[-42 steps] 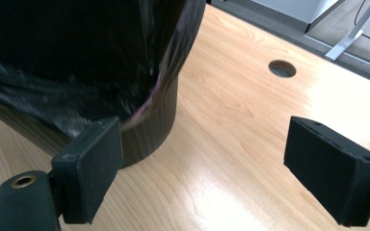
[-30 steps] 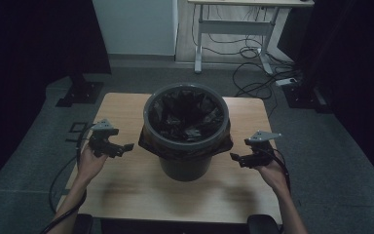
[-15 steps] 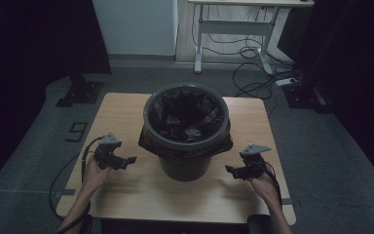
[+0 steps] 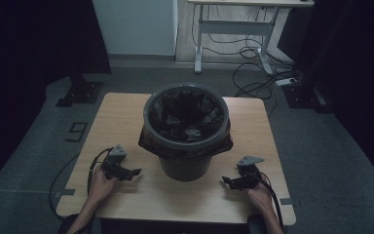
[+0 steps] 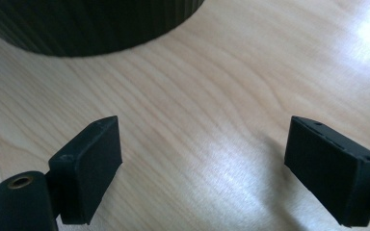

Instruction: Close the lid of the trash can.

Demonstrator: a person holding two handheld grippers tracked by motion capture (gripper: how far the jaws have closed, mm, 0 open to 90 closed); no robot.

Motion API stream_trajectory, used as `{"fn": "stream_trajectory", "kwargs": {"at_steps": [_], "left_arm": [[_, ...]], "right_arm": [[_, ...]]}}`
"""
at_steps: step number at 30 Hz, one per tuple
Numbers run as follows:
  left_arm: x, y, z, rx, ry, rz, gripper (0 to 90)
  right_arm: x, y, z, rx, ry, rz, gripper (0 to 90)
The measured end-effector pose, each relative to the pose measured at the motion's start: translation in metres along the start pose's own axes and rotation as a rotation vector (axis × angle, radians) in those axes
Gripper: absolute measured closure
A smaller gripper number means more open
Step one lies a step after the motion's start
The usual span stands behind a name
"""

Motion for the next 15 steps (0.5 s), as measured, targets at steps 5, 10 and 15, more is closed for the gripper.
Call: {"fn": "stream_trajectory", "kwargs": {"at_steps": [5,10,15], "left_arm": [[-0.0026,0.0053,-0.0034,0.020,0.025,0.031,0.0],[-0.0023,0.0065,-0.0046,0.038,0.034,0.040,0.0],[-0.0024,0.0066,-0.0049,0.041,0.031,0.039,0.0]], "right_arm": [[-0.0038,0.0017,0.0025,-0.017,-0.010,-0.009,12.0],[-0.0039,0.0018,0.0029,-0.021,-0.010,-0.008,11.9],[-0.0042,0.0017,0.0031,-0.025,-0.008,-0.009,12.0]]}}
Point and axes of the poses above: each handheld gripper's, and its own axes: y roughly forward along the jaws, x roughly out of its top, z roughly to its left, the point moved 4 cm from there along y, roughly forward along the jaws, and after that the axes turned 1 degree about -x, right-handed, at the moved point
